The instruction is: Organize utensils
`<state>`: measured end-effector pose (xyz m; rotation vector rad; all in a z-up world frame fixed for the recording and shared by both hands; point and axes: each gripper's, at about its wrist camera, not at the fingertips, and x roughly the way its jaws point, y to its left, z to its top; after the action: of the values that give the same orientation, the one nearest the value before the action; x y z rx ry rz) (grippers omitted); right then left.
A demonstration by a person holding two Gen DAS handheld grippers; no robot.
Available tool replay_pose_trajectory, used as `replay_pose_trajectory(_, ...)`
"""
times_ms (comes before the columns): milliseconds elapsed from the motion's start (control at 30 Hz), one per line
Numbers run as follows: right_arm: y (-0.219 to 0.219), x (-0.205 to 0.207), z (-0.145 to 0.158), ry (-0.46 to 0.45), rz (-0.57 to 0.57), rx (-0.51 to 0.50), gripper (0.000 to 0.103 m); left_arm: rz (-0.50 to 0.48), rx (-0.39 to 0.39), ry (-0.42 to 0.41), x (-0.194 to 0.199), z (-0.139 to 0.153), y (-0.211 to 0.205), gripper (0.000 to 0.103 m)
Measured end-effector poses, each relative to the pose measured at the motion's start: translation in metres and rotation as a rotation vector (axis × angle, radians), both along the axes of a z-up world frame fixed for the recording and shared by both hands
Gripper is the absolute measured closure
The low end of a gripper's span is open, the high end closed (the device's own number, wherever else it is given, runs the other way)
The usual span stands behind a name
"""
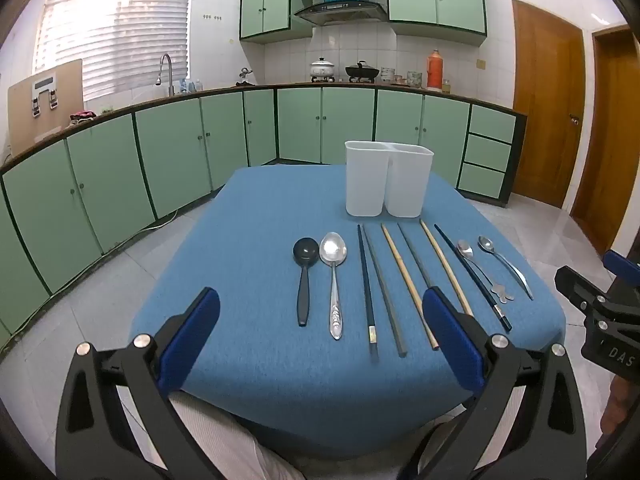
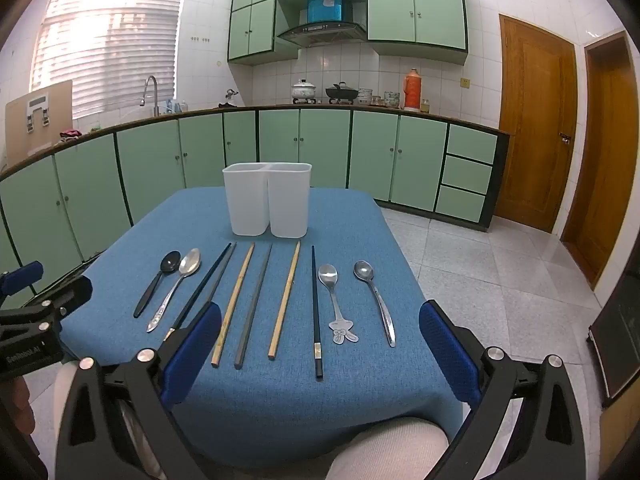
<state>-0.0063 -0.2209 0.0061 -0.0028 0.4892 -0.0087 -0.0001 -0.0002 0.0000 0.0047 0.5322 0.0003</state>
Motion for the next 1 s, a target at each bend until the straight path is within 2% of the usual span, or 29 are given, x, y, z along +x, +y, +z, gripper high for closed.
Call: replay_pose_trajectory(1000, 0.0002, 0.0002, -0.0008, -0.001, 0.000, -0.002, 0.006, 0.003, 0.003, -0.003, 0.0004, -0.0003, 0.0003, 0.005)
